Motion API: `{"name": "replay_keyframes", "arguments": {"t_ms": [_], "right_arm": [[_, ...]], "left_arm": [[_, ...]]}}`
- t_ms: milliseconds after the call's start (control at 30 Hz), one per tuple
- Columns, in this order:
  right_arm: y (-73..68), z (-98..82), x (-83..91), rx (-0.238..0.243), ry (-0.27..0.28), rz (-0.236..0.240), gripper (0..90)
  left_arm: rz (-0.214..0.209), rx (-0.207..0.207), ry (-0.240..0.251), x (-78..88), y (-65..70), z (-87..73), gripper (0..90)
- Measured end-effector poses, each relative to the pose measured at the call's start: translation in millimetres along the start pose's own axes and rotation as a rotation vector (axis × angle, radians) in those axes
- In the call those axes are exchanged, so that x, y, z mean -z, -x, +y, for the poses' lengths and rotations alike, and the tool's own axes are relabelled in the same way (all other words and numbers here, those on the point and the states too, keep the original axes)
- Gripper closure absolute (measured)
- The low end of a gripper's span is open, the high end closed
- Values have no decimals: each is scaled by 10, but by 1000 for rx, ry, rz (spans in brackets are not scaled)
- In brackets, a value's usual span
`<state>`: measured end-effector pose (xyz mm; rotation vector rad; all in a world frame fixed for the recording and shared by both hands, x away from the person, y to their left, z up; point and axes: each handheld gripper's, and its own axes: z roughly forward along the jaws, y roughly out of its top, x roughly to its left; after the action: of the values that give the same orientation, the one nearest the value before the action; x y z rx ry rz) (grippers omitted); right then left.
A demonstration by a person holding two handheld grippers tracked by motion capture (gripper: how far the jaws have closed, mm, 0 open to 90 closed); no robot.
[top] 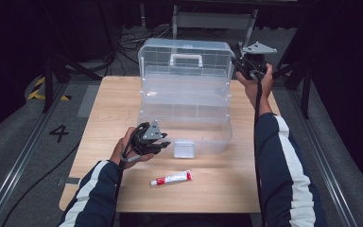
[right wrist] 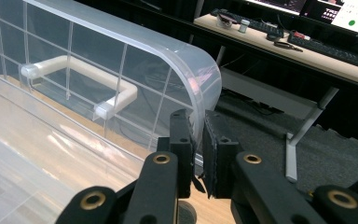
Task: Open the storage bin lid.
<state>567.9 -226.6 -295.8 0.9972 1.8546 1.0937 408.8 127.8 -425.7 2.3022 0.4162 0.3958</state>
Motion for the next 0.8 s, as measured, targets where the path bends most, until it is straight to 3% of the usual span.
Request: {"name": "replay_keyframes", "arguments": {"t_ms": [167,800], "right_arm": [[25,23,-87,-1,-14,1,828],[100,33,-286,-31,-38,9,825]], "left_arm": [[-17,2,9,-3,-25,-16,663],[-10,9,5,1,10,-12,663]]}}
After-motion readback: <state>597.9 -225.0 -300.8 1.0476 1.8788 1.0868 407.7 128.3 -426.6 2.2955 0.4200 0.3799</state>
